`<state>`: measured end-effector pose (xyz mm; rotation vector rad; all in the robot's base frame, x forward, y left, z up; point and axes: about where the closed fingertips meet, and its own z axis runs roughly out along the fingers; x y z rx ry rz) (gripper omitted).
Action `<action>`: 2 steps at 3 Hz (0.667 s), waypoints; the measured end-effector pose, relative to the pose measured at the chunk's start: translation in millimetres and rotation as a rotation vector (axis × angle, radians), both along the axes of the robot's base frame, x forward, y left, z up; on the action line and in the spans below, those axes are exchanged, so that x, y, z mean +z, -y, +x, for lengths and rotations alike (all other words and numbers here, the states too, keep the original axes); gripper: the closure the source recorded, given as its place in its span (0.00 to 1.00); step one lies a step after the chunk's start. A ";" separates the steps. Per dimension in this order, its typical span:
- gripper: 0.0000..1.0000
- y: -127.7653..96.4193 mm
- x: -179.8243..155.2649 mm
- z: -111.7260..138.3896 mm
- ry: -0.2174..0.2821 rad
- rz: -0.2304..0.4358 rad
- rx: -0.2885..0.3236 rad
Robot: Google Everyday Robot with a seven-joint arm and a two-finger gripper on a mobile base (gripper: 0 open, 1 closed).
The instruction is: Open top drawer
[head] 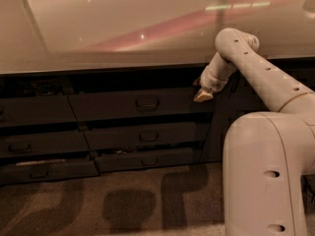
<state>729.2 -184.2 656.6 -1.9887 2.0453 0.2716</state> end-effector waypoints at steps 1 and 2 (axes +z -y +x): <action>1.00 0.0 7.6 0.0 0.000 0.000 0.000; 1.00 0.1 14.4 -0.8 0.000 0.000 0.000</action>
Offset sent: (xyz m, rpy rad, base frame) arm -0.2027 0.0028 -0.1788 -0.2329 -0.1440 0.1232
